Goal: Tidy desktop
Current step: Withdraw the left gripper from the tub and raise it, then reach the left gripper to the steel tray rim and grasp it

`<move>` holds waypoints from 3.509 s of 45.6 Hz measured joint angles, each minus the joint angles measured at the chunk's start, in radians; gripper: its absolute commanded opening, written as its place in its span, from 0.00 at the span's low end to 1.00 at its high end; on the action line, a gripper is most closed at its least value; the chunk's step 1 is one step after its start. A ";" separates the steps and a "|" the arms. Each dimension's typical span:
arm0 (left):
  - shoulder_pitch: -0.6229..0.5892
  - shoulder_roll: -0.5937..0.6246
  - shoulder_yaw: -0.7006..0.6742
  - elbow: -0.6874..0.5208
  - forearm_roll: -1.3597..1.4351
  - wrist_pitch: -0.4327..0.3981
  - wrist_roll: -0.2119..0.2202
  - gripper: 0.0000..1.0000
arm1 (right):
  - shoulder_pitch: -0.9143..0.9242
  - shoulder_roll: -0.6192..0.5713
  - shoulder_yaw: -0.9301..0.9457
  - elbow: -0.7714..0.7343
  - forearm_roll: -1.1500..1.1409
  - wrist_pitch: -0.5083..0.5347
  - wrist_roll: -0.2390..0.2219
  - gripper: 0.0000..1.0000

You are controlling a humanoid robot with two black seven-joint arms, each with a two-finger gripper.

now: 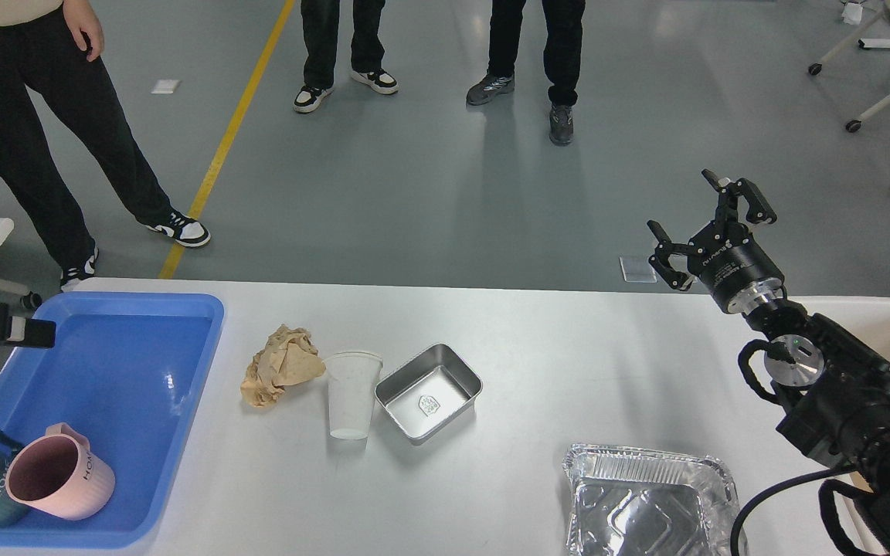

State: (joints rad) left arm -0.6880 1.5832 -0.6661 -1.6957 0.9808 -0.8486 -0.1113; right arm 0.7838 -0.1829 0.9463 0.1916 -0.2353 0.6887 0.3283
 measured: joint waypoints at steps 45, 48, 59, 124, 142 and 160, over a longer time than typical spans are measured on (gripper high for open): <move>-0.006 -0.990 0.069 0.401 0.343 0.418 0.459 0.95 | -0.026 0.003 0.000 0.030 -0.015 0.000 0.002 1.00; -0.020 -1.057 0.076 0.425 0.358 0.417 0.471 0.95 | -0.028 0.006 0.000 0.035 -0.015 -0.001 0.002 1.00; -0.132 -1.231 0.215 0.559 0.394 0.413 0.474 0.95 | -0.030 0.005 0.000 0.035 -0.015 -0.001 0.002 1.00; -0.424 -1.627 0.708 1.065 0.453 0.255 0.351 0.78 | -0.045 -0.001 0.000 0.035 -0.015 0.002 0.002 1.00; -0.392 -1.698 0.740 1.142 0.473 0.288 0.347 0.71 | -0.051 -0.001 0.000 0.043 -0.015 0.002 0.002 1.00; -0.349 -1.724 0.768 1.181 0.473 0.331 0.353 0.43 | -0.055 -0.001 0.000 0.043 -0.015 0.002 0.003 1.00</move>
State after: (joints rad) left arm -1.0374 -0.1410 0.1023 -0.5151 1.4540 -0.5181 0.2417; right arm 0.7286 -0.1841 0.9465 0.2350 -0.2500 0.6903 0.3312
